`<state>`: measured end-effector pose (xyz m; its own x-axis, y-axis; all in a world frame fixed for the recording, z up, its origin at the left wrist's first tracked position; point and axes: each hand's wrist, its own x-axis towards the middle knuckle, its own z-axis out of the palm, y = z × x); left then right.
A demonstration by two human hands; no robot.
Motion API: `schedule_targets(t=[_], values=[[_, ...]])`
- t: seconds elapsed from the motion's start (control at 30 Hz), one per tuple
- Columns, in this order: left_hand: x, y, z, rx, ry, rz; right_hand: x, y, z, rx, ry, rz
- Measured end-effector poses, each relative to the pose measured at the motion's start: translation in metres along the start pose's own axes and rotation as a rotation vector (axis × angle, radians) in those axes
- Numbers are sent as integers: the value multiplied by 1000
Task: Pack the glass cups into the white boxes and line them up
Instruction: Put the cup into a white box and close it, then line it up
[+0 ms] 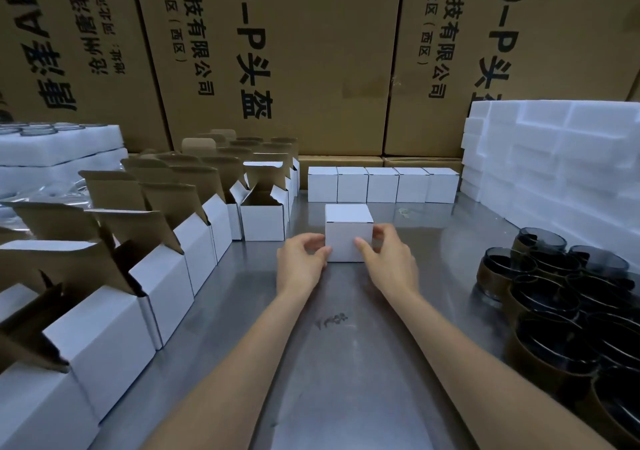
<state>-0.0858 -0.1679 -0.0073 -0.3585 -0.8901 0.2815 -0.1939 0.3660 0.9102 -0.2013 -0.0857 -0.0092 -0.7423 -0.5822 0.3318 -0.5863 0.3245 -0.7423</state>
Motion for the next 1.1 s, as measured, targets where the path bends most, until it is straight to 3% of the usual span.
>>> schedule_targets(t=[0.23, 0.37, 0.5, 1.1], values=[[61, -14, 24, 137, -21, 29, 64, -3, 36, -79, 23, 8], [94, -24, 36, 186, -125, 54, 99, -2, 54, -159, -41, -13], [121, -32, 42, 187, -118, 44, 122, 0, 67, -204, -92, -57], [151, -36, 54, 374, -143, -6, 148, 0, 82, -420, -268, -140]])
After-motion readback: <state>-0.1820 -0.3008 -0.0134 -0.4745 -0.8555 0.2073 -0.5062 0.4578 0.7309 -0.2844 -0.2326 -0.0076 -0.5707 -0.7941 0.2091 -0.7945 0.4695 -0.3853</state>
